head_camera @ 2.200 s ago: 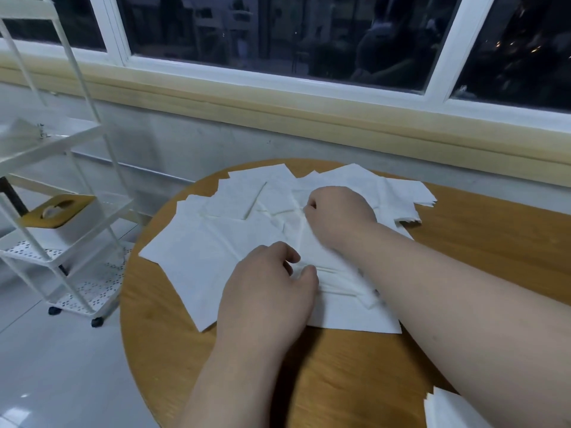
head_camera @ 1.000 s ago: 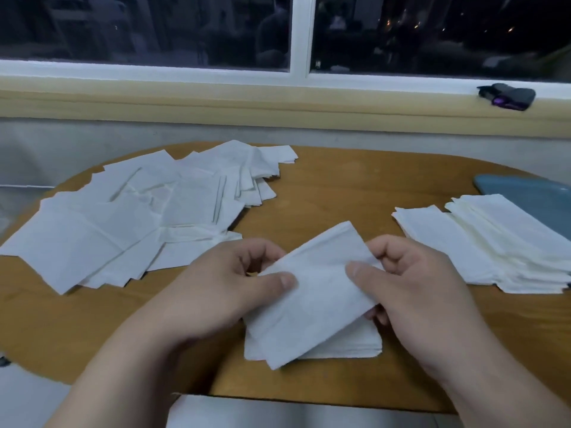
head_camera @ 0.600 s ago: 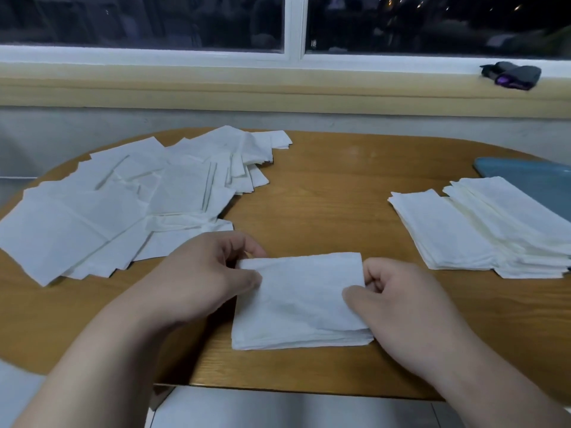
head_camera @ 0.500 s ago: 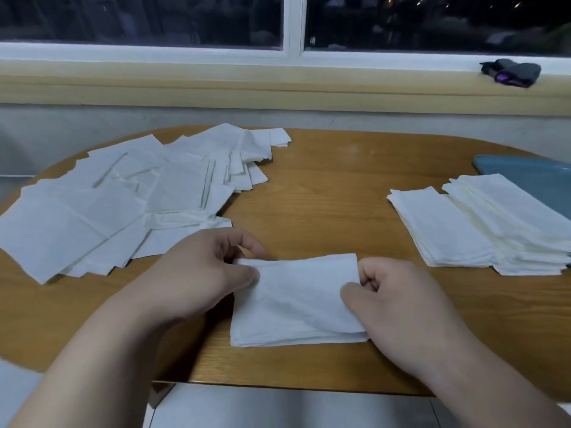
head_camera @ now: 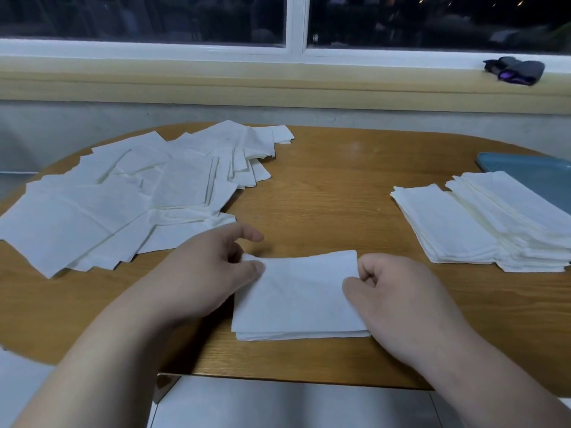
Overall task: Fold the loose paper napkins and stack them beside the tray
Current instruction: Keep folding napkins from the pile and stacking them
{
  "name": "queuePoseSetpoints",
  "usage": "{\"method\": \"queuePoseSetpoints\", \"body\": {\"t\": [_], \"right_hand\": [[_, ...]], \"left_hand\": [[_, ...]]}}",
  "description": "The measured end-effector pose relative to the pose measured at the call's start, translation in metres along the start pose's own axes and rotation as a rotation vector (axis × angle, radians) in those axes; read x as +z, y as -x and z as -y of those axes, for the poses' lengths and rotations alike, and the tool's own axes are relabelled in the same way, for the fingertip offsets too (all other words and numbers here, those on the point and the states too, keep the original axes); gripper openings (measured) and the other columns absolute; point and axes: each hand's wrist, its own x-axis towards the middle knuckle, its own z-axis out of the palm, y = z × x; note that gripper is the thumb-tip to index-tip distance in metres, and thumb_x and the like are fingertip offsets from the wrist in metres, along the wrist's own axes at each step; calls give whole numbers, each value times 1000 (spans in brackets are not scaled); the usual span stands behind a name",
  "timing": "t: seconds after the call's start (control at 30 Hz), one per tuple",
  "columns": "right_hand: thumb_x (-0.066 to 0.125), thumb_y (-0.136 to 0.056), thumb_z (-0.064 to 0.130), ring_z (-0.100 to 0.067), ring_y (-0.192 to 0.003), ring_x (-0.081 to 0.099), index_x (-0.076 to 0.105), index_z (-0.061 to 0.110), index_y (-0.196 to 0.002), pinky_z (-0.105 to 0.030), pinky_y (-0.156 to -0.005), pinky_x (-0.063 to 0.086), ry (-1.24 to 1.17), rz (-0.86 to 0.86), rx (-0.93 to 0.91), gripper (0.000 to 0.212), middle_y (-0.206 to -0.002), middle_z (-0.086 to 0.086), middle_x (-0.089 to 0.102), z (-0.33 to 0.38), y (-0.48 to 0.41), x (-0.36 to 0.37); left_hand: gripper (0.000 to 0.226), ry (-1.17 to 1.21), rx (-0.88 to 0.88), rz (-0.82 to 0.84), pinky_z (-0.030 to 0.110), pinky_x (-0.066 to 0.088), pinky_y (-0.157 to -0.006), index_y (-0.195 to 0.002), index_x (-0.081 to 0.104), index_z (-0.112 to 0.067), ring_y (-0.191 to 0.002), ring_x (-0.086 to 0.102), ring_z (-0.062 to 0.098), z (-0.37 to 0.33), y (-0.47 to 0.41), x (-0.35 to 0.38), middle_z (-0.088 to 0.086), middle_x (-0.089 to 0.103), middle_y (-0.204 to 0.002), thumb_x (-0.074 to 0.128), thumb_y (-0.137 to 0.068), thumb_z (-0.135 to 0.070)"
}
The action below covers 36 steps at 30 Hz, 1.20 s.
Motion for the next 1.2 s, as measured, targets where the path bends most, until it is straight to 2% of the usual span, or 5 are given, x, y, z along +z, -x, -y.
{"method": "queuePoseSetpoints", "body": {"t": [0.2, 0.37, 0.57, 0.87, 1.2], "right_hand": [[54, -89, 40, -12, -54, 43, 46, 20, -74, -31, -52, 36, 195, -68, -38, 26, -56, 6, 45, -7, -3, 7], [48, -92, 57, -7, -92, 55, 42, 34, -132, -27, -74, 46, 257, -37, -38, 46, -107, 18, 49, -10, -7, 5], [49, -90, 49, -9, -78, 46, 45, 27, -80, -26, -60, 36, 292, 12, -89, 25, -90, 10, 46, -8, -13, 8], [54, -84, 42, -9, -80, 46, 45, 26, -78, -25, -59, 33, 224, 129, -95, 19, -90, 10, 49, -8, -9, -2], [55, -78, 32, -8, -78, 57, 54, 28, -87, -29, -60, 44, 174, 267, -73, 10, -84, 10, 62, -10, -3, -16]], "left_hand": [[24, -180, 6, -42, 20, 40, -64, -107, 61, -44, -74, 59, -5, 0, -3, 3, -16, 63, -83, 67, -85, -53], [40, -339, 33, 40, 18, 38, -72, -115, 56, -48, -94, 50, -4, 3, -3, 3, -18, 49, -102, 65, -80, -65], [25, -349, 79, 57, 18, 37, -68, -98, 54, -47, -94, 48, -1, 0, -1, 8, -17, 47, -101, 68, -81, -59], [23, -418, 112, 61, 14, 37, -62, -98, 53, -42, -86, 52, -8, -13, 10, 12, -28, 52, -96, 68, -84, -52], [24, -475, 41, 167, 26, 54, -80, -105, 64, -39, -87, 60, 0, -29, 10, 21, -20, 61, -99, 68, -83, -45]]}}
